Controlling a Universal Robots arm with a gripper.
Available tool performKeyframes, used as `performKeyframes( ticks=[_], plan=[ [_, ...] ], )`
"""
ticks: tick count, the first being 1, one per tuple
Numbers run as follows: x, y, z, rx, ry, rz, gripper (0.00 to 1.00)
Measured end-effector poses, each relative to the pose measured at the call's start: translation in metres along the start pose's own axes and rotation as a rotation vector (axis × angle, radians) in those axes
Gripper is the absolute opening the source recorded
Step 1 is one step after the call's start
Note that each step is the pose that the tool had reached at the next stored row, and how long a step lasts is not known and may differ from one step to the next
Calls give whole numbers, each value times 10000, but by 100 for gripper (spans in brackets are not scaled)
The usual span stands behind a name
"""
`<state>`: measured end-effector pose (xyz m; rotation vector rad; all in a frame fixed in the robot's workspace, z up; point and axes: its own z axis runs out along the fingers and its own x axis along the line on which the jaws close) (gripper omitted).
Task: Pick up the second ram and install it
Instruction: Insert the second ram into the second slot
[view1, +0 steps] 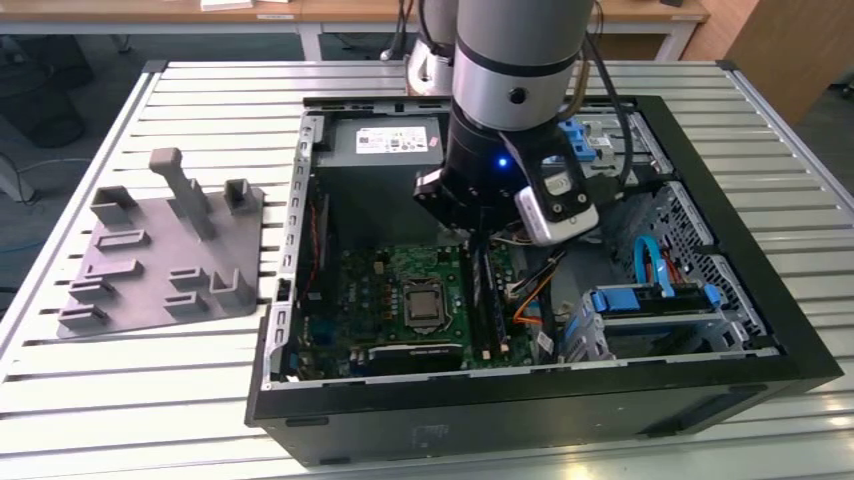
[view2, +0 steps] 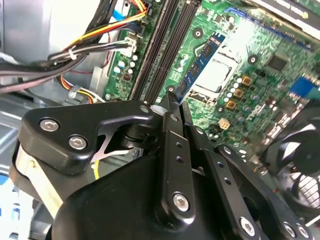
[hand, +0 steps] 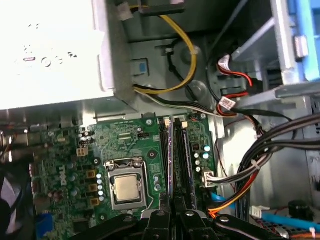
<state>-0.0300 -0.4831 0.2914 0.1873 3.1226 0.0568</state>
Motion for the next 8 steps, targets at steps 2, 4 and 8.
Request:
performKeyframes(
  ticks=[2, 4, 8],
  plan=[
    [0, 0, 3, -4, 13, -358, 14],
    [0, 0, 6, -8, 26, -712, 14],
    [0, 0, 8, -11, 44, -1203, 14]
  ],
)
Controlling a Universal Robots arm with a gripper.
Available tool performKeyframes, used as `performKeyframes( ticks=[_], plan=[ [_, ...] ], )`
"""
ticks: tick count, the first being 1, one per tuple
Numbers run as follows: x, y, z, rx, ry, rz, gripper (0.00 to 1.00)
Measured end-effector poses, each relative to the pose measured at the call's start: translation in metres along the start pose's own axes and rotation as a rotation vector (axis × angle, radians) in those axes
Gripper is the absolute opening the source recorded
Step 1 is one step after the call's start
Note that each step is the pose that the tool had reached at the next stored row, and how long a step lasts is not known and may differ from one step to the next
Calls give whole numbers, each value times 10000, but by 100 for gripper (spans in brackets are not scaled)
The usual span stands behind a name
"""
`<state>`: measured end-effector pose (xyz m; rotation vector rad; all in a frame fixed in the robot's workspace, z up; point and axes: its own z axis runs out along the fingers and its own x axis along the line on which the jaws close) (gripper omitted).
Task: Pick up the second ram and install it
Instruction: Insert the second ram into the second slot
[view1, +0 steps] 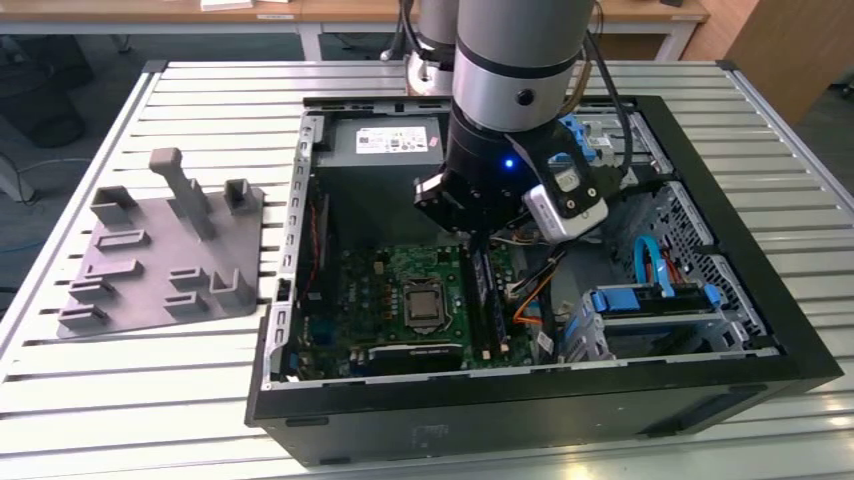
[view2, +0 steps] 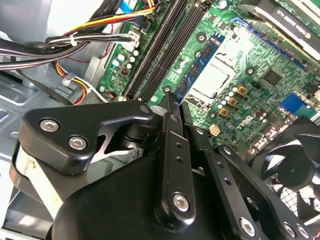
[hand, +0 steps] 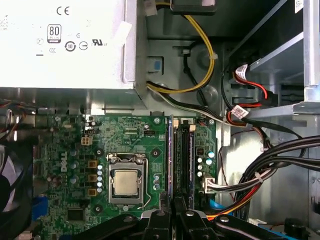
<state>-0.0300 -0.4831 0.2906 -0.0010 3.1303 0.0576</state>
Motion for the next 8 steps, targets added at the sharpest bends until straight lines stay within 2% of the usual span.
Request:
performKeyframes(
  ticks=[8],
  plan=[
    [0, -1, 18, 1, 0, -1, 14]
  ],
)
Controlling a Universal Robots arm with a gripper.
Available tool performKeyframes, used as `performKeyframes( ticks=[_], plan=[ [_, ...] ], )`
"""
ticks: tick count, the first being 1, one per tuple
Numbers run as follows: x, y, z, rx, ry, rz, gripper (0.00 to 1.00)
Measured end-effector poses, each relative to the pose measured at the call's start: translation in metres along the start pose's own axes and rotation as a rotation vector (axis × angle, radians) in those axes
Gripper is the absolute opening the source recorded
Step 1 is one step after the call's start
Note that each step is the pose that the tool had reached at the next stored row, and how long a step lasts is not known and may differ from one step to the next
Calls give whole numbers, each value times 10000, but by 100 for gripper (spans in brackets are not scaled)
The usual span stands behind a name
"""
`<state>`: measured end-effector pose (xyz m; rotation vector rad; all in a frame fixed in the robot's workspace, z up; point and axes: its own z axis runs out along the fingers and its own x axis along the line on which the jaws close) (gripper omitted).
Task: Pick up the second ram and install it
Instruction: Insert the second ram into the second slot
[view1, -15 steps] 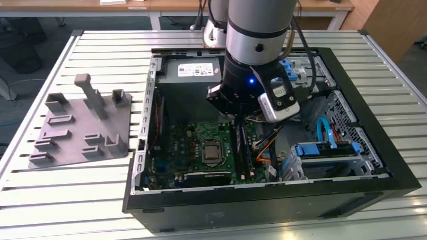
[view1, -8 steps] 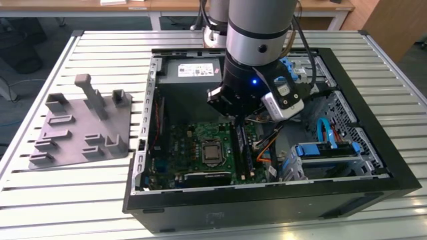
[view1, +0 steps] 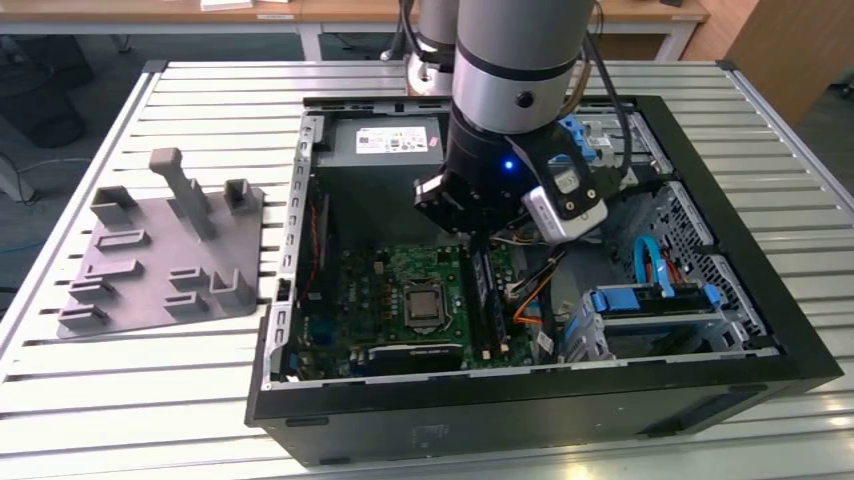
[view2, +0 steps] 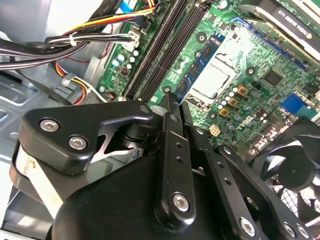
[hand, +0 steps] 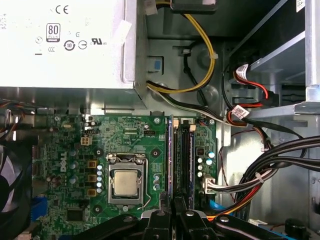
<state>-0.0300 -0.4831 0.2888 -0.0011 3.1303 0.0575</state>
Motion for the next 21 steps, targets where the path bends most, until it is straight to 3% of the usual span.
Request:
performKeyframes(
  ticks=[21],
  plan=[
    [2, -19, 124, 2, 1, 1, 14]
  ],
)
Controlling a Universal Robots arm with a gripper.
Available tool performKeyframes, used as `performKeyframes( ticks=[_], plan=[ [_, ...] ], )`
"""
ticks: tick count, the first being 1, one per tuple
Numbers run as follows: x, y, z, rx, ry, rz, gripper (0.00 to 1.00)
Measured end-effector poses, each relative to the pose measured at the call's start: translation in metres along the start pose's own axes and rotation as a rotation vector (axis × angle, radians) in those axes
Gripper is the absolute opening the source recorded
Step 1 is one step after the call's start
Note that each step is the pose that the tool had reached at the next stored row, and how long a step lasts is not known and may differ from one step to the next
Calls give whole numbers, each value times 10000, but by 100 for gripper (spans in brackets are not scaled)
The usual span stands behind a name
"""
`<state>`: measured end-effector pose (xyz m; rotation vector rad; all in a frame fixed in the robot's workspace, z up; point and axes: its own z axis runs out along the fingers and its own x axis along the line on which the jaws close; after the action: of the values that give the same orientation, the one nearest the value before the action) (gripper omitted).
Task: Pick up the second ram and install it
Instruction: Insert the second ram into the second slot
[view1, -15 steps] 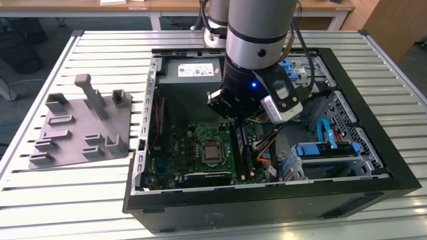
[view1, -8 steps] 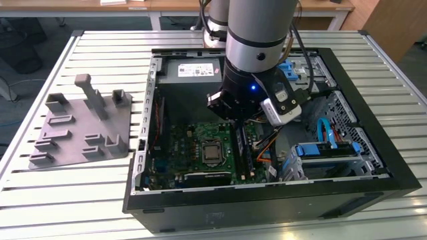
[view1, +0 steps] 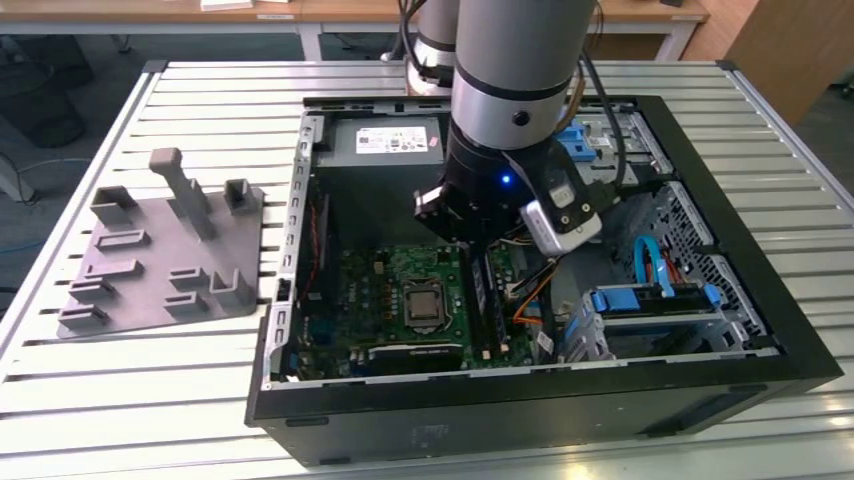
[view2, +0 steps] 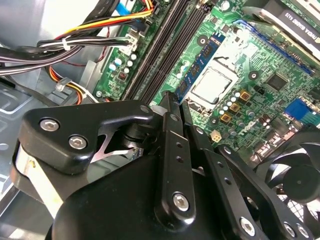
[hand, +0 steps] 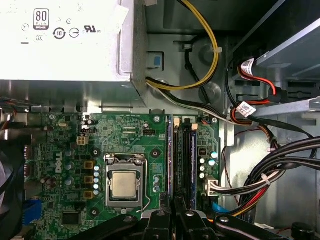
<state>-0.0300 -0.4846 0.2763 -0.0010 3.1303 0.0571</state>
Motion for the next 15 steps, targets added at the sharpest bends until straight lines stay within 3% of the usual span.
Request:
performKeyframes(
  ticks=[15],
  plan=[
    [0, -10, 46, 0, 0, 0, 14]
  ],
)
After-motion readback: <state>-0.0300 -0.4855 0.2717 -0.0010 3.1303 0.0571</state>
